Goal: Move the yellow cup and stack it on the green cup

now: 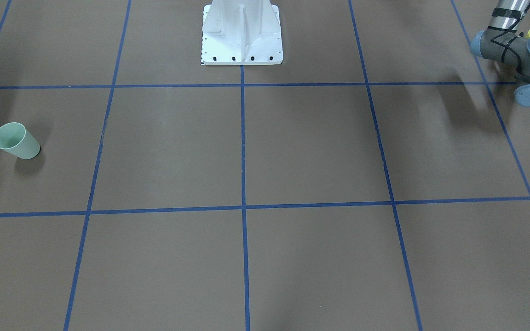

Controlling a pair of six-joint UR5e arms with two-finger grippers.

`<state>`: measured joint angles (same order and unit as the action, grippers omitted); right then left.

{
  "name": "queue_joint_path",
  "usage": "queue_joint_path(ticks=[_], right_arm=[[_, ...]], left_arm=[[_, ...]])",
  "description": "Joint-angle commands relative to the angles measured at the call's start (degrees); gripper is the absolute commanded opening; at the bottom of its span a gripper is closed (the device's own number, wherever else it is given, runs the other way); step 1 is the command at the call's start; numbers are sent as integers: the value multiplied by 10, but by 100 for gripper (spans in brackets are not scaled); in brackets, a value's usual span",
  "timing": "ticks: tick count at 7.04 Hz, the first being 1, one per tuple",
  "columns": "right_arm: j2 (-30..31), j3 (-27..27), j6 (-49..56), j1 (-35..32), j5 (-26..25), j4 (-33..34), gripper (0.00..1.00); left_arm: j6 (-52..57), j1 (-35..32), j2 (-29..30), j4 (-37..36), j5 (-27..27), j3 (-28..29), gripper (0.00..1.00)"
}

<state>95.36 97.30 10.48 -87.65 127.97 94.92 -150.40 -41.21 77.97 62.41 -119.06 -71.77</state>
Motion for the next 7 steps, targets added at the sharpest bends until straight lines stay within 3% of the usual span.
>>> queue_joint_path(ticks=[1,2,3,4,6,7], right_arm=[[0,0,0,0,0,0,100],[0,0,0,0,0,0,100],[0,0,0,0,0,0,100],[0,-1,0,0,0,0,100],[0,-1,0,0,0,0,100],[0,-1,-1,0,0,0,100]], left_arm=[[-1,3,0,3,-1,3,88],[0,3,0,2,-1,3,44],[5,4,0,1,-1,3,28],[31,4,0,-4,0,1,21],[64,4,-20,-11,8,-13,20],[90,4,-59,-18,17,-64,20]])
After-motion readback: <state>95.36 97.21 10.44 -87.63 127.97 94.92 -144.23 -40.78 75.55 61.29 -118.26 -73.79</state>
